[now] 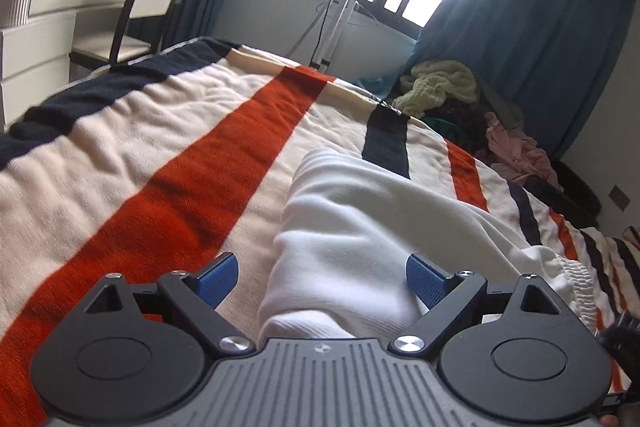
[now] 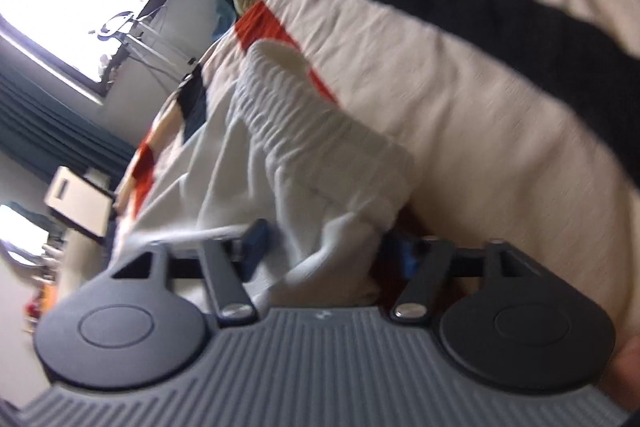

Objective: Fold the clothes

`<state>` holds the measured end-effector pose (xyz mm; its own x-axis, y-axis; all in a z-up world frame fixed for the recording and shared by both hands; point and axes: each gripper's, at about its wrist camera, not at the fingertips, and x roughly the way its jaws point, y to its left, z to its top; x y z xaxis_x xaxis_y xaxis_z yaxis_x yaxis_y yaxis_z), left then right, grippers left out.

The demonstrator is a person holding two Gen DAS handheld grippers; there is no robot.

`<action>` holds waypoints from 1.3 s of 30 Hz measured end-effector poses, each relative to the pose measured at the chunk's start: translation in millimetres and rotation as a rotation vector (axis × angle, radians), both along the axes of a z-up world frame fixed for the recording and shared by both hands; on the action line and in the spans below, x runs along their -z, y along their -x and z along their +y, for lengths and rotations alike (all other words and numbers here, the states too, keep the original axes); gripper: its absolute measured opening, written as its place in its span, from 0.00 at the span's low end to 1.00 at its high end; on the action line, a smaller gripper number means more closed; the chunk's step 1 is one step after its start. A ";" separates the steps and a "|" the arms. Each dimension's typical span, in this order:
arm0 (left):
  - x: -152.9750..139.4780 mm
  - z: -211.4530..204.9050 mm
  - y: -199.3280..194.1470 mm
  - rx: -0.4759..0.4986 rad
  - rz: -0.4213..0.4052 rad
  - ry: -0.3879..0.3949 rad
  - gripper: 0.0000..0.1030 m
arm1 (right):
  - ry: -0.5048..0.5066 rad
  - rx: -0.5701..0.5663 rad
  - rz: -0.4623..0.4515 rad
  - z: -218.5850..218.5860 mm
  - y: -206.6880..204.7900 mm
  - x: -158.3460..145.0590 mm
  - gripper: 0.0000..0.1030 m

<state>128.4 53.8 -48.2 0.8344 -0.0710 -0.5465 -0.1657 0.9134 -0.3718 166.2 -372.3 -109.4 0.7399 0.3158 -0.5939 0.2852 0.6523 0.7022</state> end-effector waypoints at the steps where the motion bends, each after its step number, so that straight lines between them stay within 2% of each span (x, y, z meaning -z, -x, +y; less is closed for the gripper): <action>1: 0.9 0.5 0.2 0.004 0.008 0.014 0.90 | -0.050 -0.006 -0.023 0.3 0.7 0.6 0.89; 4: 4.5 -2.0 -1.8 0.012 0.031 0.018 0.93 | -0.127 -0.023 -0.025 5.1 0.2 4.8 0.92; 7: 8.1 -4.6 -3.9 0.019 0.055 0.021 0.94 | -0.104 -0.013 0.011 15.3 0.5 9.6 0.91; 10: 12.1 -6.0 -5.5 0.023 0.076 0.030 0.95 | -0.145 0.019 0.056 18.7 -5.1 27.6 0.92; 16: 17.3 -2.6 -9.0 0.013 0.103 0.067 0.97 | -0.182 -0.048 -0.025 30.0 -11.3 21.8 0.94; 20: 20.9 -5.2 -10.7 0.014 0.117 0.076 0.97 | -0.298 -0.038 -0.123 21.4 -0.5 12.6 0.94; 23: 23.5 -5.9 -10.8 0.013 0.125 0.092 0.97 | -0.342 -0.052 -0.200 19.0 2.1 3.1 0.94; 27: 29.6 -4.2 -12.1 0.016 0.144 0.130 0.97 | -0.266 -0.047 -0.181 22.8 -2.6 1.6 0.91; 29: 32.3 -3.6 -12.7 0.015 0.152 0.141 0.97 | -0.226 -0.010 -0.131 20.2 0.5 9.1 0.79; 33: 34.8 -2.0 -13.0 0.012 0.154 0.148 0.97 | -0.184 0.007 -0.074 18.4 -5.6 20.6 0.69; 36: 37.4 1.1 -13.4 0.006 0.159 0.167 0.97 | -0.148 -0.009 -0.001 22.0 -9.9 31.7 0.68; 39: 39.2 4.3 -13.8 0.002 0.157 0.190 0.93 | -0.140 -0.016 0.014 23.1 -8.3 34.0 0.66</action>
<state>142.2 58.1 -87.5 0.7401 -0.1869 -0.6460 -0.2331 0.8297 -0.5072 174.5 -349.2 -143.5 0.7261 0.4077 -0.5537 0.2864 0.5527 0.7826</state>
